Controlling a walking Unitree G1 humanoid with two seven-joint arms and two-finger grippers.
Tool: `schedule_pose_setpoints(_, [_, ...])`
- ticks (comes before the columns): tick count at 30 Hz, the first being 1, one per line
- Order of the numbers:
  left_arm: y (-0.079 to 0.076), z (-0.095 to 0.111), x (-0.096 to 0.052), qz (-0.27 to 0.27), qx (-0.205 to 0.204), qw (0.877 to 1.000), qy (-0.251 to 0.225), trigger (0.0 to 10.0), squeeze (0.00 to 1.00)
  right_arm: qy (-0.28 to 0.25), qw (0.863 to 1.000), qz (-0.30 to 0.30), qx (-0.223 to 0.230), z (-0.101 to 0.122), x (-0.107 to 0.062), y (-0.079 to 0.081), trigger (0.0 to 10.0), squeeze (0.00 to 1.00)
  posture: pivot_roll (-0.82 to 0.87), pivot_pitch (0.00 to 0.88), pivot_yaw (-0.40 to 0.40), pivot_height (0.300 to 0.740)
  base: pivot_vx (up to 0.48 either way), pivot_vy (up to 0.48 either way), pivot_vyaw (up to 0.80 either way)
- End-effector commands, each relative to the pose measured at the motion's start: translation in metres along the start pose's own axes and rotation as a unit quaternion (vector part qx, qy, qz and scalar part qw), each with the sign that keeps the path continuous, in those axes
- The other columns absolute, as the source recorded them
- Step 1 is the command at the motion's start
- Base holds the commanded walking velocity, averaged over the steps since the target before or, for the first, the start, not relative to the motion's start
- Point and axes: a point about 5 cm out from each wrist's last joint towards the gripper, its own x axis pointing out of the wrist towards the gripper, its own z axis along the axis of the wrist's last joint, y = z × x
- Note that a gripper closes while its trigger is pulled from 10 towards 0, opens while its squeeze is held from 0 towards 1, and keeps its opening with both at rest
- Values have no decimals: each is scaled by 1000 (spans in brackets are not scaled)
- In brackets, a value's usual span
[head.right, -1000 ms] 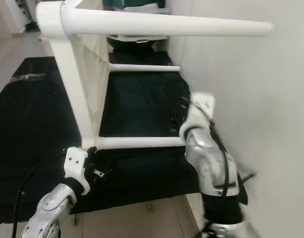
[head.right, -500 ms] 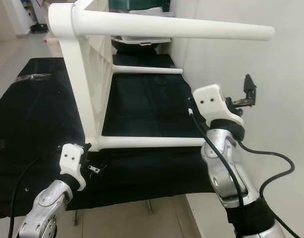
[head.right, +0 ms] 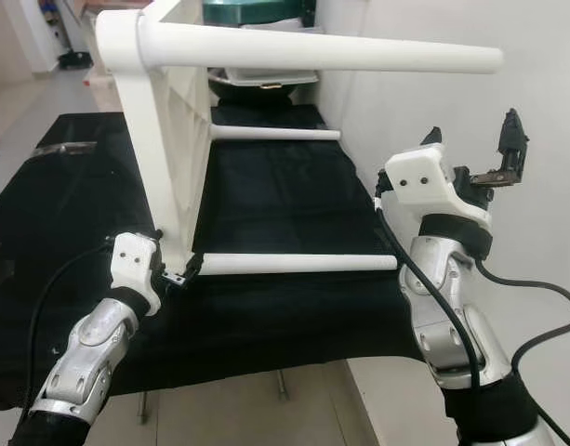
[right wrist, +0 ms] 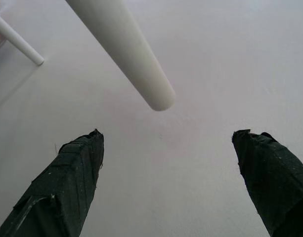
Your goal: Building children table
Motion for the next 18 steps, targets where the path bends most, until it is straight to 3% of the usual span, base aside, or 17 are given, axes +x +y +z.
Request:
schedule_pose_setpoints(1, [1, 2, 4, 3, 4, 1000, -3, 10000, 0, -15, 1000, -9, -6, 3, 3, -2, 10000, 0, -84, 0, -15, 740, 0, 0, 0])
schedule_pose_setpoints(4, [-1, 6, 17, -5, 8, 1000, -6, 10000, 0, -38, 999, -15, -20, 5, 8, -6, 10000, 0, -98, 0, -1, 740, 0, 0, 0])
schedule_pose_setpoints(10, [-2, 12, 28, 10, 9, 1000, -9, 10000, 0, -77, 996, -2, -41, 6, 16, -11, 10000, 0, -108, 0, 4, 740, 0, 0, 0])
schedule_pose_setpoints(15, [-10, 11, 26, 21, 4, 1000, -9, 10000, 0, -89, 995, 12, -43, 5, 20, -9, 10000, 0, -101, 0, -3, 740, 0, 0, 0])
schedule_pose_setpoints(18, [-20, 4, 18, 41, 2, 999, 0, 10000, 0, -106, 993, 20, -45, 7, 30, -8, 10000, 0, -95, 0, -13, 740, 0, 0, 0])
